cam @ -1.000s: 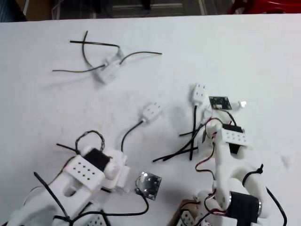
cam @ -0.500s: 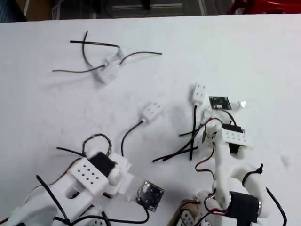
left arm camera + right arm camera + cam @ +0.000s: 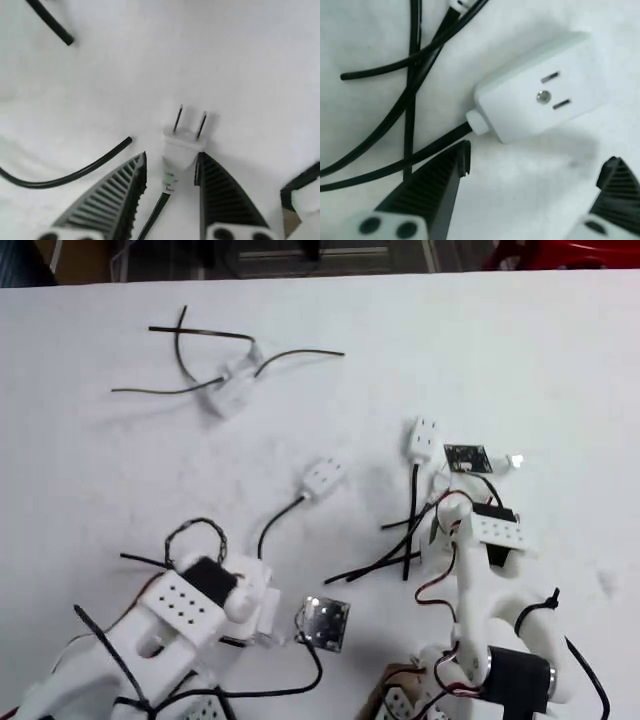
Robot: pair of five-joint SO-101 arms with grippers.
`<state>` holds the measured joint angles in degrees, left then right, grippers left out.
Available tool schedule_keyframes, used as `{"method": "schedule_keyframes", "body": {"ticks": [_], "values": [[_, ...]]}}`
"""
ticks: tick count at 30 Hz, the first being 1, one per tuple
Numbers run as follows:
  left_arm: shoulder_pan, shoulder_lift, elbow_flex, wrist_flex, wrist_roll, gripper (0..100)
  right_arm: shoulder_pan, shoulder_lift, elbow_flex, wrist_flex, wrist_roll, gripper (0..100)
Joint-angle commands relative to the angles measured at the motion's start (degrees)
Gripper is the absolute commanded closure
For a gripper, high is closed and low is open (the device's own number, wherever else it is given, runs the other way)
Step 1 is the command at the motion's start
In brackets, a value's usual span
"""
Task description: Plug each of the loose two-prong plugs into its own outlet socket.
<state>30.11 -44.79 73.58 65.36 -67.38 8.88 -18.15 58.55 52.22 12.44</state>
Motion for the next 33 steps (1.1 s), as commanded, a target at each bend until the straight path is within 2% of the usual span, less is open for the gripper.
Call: {"method": "schedule_keyframes", "body": {"ticks": [1,4,10,13,14,17,21,33], "values": [[-0.9,6.5,-5.0,-0.8,1.8,83,0.5,-1.6,0.0,-0.2,0.5,60.4],[-0.9,18.3,-11.7,1.3,2.7,83,0.5,-1.6,0.0,-0.2,0.5,60.4],[-0.6,43.8,-26.8,11.4,3.6,83,0.5,-1.6,0.1,-0.2,0.5,60.4],[0.1,50.4,-30.1,9.2,12.5,83,0.5,-1.6,0.1,-0.2,0.5,60.4],[1.1,50.5,-30.2,8.4,14.9,83,0.5,-1.6,0.1,-0.2,0.5,60.4],[3.5,49.1,-28.6,6.9,15.6,85,0.5,-1.6,0.1,-0.2,0.5,60.4],[3.6,42.5,-23.7,4.0,15.6,98,0.5,-1.6,0.1,-0.2,0.5,60.4],[3.5,21.3,-10.7,-1.1,16.2,96,0.5,-1.6,0.1,-0.2,0.5,60.4]]}}
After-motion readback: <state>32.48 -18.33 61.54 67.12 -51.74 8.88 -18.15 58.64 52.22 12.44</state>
